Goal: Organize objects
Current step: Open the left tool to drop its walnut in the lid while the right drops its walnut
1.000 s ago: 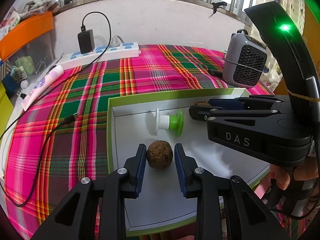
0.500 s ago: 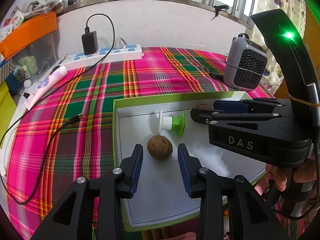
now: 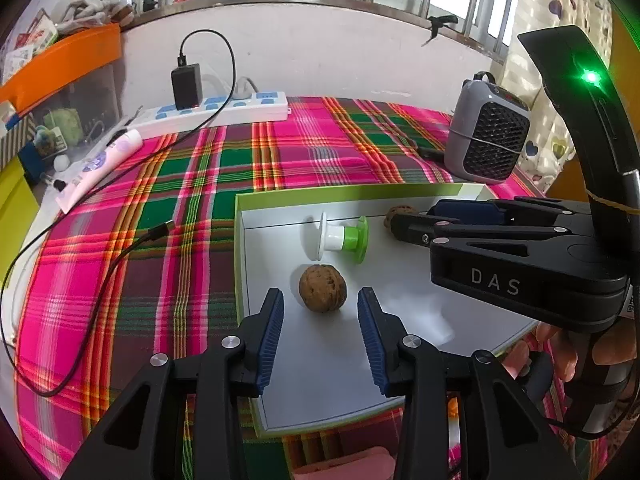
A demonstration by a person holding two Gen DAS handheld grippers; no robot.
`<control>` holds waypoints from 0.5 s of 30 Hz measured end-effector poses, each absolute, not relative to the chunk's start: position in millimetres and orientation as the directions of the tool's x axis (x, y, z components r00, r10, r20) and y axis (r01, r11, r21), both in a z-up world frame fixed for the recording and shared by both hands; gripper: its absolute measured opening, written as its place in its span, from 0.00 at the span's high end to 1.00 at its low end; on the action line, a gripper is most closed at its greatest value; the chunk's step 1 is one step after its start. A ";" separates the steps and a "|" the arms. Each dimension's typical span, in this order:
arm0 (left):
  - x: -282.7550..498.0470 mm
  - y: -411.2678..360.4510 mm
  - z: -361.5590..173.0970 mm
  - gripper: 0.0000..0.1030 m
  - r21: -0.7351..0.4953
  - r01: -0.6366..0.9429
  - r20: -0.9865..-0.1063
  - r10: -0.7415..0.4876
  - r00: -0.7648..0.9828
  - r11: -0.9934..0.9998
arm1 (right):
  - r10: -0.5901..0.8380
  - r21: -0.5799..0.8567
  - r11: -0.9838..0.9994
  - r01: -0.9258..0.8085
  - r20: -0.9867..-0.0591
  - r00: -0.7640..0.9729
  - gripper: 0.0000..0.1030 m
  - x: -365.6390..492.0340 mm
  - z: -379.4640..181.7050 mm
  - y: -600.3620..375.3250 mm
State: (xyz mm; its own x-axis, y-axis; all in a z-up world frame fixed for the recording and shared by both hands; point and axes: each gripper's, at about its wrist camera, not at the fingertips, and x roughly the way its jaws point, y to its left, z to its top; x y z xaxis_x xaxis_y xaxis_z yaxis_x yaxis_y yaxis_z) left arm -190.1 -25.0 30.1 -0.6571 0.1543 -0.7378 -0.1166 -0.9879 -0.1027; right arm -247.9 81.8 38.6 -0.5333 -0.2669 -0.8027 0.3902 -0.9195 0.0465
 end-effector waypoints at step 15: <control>-169.7 -29.9 38.1 0.64 -0.113 -0.107 -0.724 0.156 -0.672 -0.988 | -0.279 0.059 -0.921 0.385 -0.789 -0.547 0.56 -226.8 46.4 87.0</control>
